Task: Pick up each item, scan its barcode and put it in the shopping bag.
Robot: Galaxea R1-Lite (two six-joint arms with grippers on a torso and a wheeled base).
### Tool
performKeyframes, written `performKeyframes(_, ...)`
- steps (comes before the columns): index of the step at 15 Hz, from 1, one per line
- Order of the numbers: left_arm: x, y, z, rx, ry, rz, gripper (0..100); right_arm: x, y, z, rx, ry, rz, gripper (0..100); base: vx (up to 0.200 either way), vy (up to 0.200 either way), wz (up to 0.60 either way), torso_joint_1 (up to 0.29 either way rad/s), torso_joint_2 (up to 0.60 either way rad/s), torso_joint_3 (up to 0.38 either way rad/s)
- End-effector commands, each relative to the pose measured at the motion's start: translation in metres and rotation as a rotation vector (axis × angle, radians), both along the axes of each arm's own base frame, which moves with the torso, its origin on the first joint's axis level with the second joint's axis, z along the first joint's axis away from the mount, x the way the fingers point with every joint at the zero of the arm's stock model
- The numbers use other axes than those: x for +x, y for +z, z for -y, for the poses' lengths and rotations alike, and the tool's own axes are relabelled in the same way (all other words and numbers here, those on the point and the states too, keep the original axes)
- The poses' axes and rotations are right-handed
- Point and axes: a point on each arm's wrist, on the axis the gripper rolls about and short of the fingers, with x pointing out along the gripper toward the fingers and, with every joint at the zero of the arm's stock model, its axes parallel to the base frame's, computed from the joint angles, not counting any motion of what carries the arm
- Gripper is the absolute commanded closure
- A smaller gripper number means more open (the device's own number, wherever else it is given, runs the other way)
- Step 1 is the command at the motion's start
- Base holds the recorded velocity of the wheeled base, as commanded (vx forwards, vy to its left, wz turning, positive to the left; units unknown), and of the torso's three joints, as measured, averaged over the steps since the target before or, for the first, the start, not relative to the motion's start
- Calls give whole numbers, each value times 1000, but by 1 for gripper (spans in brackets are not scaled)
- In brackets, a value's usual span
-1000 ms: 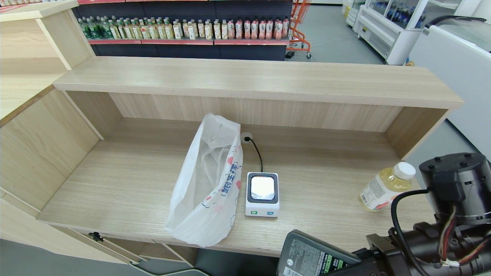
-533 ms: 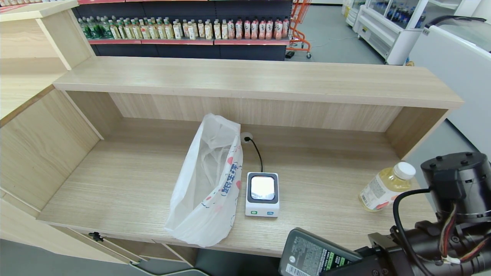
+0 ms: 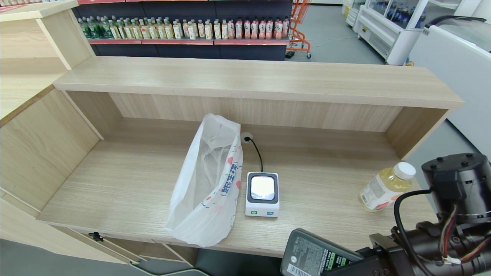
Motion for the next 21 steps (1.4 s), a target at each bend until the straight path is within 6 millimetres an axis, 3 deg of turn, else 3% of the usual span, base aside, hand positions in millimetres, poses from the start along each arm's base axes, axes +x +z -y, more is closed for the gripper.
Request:
performKeyframes(1,0,0,0,0,0,-1,0,-15,24,11,57,15,156,100,0,0,0,0,0,0)
performKeyframes(3,0,0,0,0,0,-1,0,-24,73,27,234,-152,53,100,0,0,0,0,0,0)
performKeyframes(4,0,0,0,0,0,-1,0,-26,85,36,286,-234,-5,100,0,0,0,0,0,0)
performKeyframes(5,0,0,0,0,0,-1,0,-31,100,53,414,-477,-268,100,0,0,0,0,0,0)
performKeyframes(6,0,0,0,0,0,-1,0,-38,101,65,529,-667,-498,100,0,0,0,0,0,0)
performKeyframes(7,0,0,0,0,0,-1,0,-49,106,77,631,-776,-579,100,0,0,0,0,0,0)
performKeyframes(9,0,0,0,1,0,-1,0,-68,87,97,667,-881,-885,100,0,0,0,0,0,0)
performKeyframes(10,0,0,0,1,0,-1,0,-72,89,98,741,-925,-1104,100,0,0,0,0,0,0)
performKeyframes(11,0,0,0,0,0,-1,0,-72,93,99,782,-941,-1185,100,0,0,0,0,0,0)
performKeyframes(12,0,0,0,0,0,-1,0,-61,96,100,989,-1080,-1519,100,0,0,0,0,0,0)
performKeyframes(13,0,0,0,0,0,-1,0,-46,93,98,1135,-1164,-1745,100,0,0,0,0,0,0)
performKeyframes(15,0,0,0,0,0,-1,0,-11,87,91,1323,-1164,-2234,100,0,0,0,0,0,0)
performKeyframes(17,0,0,0,0,0,-1,0,7,74,85,1384,-1184,-2548,100,0,0,0,0,0,0)
performKeyframes(18,0,0,0,1,0,-1,0,12,63,78,-1287,1175,2530,100,0,0,0,0,0,0)
performKeyframes(21,0,0,0,1,0,-1,0,19,36,65,-1114,1233,2475,100,0,0,0,0,0,0)
